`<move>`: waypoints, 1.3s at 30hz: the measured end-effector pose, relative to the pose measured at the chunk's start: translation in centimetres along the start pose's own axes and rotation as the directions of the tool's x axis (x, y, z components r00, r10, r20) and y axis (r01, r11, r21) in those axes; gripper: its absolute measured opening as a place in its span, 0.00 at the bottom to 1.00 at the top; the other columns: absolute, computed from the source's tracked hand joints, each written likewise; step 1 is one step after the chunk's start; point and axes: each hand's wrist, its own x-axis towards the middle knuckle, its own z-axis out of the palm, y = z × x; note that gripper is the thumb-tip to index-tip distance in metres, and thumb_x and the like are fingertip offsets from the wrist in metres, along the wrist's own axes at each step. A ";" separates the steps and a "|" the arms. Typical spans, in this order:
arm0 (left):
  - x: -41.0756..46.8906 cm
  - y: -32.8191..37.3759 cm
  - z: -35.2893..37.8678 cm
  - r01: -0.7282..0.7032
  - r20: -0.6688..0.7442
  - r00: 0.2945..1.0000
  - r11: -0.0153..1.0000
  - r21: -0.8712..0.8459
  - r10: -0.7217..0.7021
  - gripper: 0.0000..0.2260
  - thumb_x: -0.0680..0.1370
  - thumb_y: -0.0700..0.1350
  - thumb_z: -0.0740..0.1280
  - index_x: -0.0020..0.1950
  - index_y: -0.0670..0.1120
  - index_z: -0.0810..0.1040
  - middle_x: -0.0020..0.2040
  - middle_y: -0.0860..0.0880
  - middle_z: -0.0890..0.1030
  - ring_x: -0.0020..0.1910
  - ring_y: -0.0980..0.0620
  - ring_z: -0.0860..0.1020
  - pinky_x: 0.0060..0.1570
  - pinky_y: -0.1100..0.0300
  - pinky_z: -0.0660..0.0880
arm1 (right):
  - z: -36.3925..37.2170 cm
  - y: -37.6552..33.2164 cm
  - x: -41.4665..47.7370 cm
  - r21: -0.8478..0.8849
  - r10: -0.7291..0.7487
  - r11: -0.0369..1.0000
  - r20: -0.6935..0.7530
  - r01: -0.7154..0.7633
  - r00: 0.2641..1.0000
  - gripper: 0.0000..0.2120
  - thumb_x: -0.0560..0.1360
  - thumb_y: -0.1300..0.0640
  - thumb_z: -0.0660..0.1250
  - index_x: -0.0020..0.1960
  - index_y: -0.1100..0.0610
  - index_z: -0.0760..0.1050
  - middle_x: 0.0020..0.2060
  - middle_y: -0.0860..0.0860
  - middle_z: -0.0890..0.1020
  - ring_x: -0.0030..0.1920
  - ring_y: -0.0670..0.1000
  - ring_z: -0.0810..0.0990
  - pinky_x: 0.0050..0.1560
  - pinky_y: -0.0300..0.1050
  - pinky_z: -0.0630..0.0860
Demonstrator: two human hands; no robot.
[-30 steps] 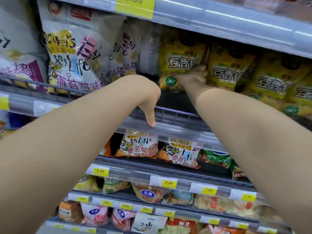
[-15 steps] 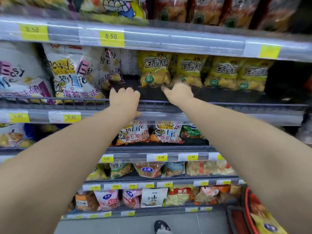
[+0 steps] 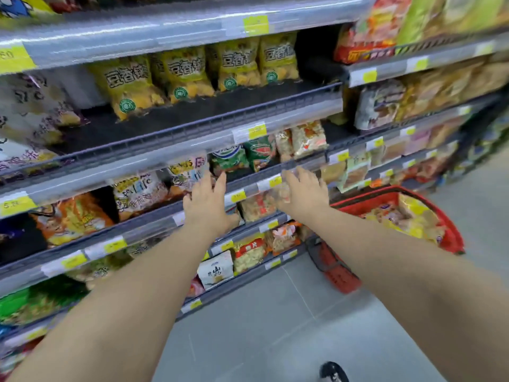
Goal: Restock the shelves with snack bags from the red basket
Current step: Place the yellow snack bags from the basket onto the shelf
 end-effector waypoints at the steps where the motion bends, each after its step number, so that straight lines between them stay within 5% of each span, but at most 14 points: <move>1: -0.2 1.6 0.9 -0.010 0.039 0.999 1.000 -0.001 0.010 0.44 0.71 0.64 0.68 0.78 0.53 0.47 0.78 0.45 0.50 0.75 0.42 0.56 0.67 0.41 0.62 | 0.4 1.8 -0.9 -0.004 0.024 1.000 0.009 -0.024 1.000 0.38 0.72 0.34 0.63 0.75 0.46 0.53 0.76 0.53 0.54 0.75 0.56 0.54 0.70 0.60 0.57; 10: -2.1 18.4 8.1 -0.033 0.279 0.958 0.993 -0.115 0.064 0.43 0.69 0.64 0.70 0.76 0.51 0.54 0.75 0.44 0.57 0.71 0.41 0.62 0.63 0.43 0.67 | 3.7 19.9 -9.0 0.052 0.268 0.960 0.097 -0.274 0.958 0.37 0.70 0.38 0.66 0.74 0.45 0.56 0.74 0.53 0.59 0.72 0.57 0.60 0.67 0.57 0.62; 22: -4.7 36.7 17.9 -0.016 0.544 0.829 0.977 -0.215 0.133 0.43 0.71 0.58 0.71 0.78 0.52 0.49 0.78 0.46 0.50 0.75 0.43 0.56 0.69 0.48 0.60 | 7.8 39.5 -15.0 -0.011 0.462 0.878 0.278 -0.478 0.842 0.37 0.71 0.41 0.67 0.74 0.47 0.56 0.71 0.53 0.63 0.69 0.57 0.64 0.63 0.53 0.66; 32: 3.1 41.8 24.6 0.166 0.702 0.711 0.963 -0.214 0.034 0.41 0.69 0.57 0.73 0.76 0.47 0.56 0.73 0.43 0.61 0.69 0.41 0.66 0.65 0.47 0.68 | 13.4 45.3 -7.3 -0.067 0.336 0.936 0.455 -0.344 0.825 0.34 0.75 0.44 0.64 0.75 0.46 0.52 0.75 0.54 0.57 0.73 0.58 0.58 0.68 0.54 0.61; 39: 9.3 44.2 31.0 0.401 0.803 0.591 0.890 -0.216 -0.071 0.33 0.73 0.51 0.70 0.73 0.43 0.62 0.68 0.41 0.67 0.64 0.40 0.70 0.58 0.50 0.73 | 20.2 47.1 1.1 -0.095 0.154 0.988 0.568 -0.121 0.809 0.30 0.80 0.46 0.58 0.77 0.45 0.47 0.77 0.54 0.48 0.76 0.58 0.50 0.72 0.57 0.54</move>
